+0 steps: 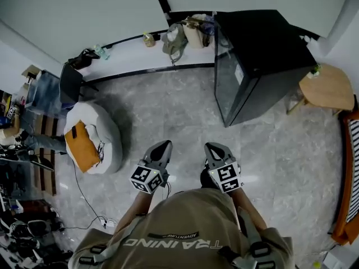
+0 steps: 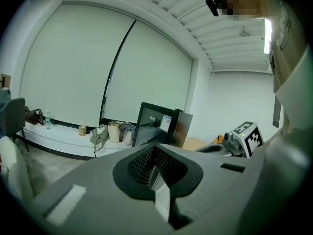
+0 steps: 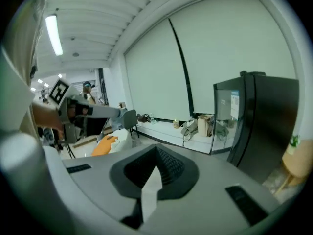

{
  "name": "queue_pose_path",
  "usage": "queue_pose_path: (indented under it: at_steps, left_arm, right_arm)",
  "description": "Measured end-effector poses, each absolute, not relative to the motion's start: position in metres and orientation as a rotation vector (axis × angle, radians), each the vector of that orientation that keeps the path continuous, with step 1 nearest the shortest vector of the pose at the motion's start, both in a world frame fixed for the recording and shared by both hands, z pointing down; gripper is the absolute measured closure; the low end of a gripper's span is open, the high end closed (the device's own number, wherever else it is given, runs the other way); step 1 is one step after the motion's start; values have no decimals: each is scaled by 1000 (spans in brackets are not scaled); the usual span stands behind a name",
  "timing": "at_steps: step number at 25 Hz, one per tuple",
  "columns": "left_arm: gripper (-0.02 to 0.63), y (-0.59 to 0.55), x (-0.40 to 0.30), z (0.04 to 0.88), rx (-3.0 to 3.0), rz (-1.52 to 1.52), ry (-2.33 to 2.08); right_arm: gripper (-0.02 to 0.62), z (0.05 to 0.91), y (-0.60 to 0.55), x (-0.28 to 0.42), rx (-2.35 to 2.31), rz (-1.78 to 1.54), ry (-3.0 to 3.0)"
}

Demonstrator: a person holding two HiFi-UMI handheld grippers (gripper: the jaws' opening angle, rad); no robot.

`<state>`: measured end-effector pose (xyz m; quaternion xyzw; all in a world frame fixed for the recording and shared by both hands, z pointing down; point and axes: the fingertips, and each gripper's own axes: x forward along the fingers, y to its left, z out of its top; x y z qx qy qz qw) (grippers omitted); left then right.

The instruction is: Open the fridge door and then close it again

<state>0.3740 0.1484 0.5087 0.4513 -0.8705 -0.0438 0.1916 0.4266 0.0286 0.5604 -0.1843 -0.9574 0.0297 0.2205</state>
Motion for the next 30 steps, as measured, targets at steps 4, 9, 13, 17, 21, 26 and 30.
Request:
queue_pose_path:
  at_steps: [4,9,13,17,21,26,30]
  left_arm:
    - [609,117,336,501,1227,-219,-2459]
    - [609,108,311,511,1193,-190,-2450]
    - [609,109,284,523,1170,-164,-2457]
    - [609,121,258,534,1137,-163,-2453]
    - [609,122,217,537,1145,-201,-2455]
    - [609,121,161,533,1219,-193,-2463]
    - [609,133,124,522,1315,-48,-2459]
  right_arm:
    - [600,567,13,393,-578,9,-2624]
    - [600,577,9,368,-601,79,-2589]
    - [600,593,-4,339,-580,92,-2572]
    - [600,595,2,314,-593,84,-2556]
    - [600,596,9,277,-607,60,-2543]
    - [600,593,24,221,-589,49,-2562]
    - [600,581,44,178,-576,31,-2573]
